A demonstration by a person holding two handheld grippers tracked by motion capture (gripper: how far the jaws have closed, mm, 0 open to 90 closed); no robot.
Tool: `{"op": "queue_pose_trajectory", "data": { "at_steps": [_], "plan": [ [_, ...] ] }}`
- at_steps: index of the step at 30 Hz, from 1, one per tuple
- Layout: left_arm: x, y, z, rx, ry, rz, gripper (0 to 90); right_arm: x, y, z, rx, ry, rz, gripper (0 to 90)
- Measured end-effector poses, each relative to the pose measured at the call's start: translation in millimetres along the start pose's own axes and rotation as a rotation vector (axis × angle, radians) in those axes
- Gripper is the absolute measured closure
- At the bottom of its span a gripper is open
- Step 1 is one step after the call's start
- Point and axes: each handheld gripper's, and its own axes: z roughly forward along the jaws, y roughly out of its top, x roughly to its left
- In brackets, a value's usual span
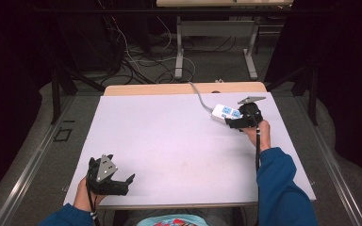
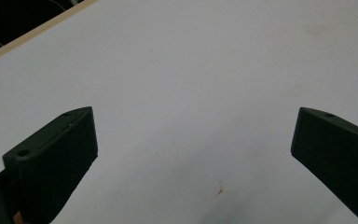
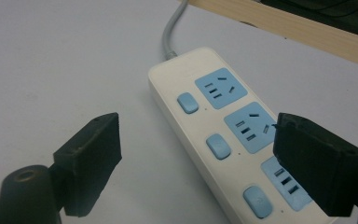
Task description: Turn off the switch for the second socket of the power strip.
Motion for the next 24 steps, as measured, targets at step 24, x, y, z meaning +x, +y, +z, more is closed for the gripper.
{"op": "queue_pose_trajectory", "data": {
  "at_steps": [24],
  "plan": [
    [-0.2,-0.1,0.2,0.0,0.003,-0.003,0.2,51.5,-12.9,-48.9,-0.053,0.177,-0.082,0.0]
  ]
}}
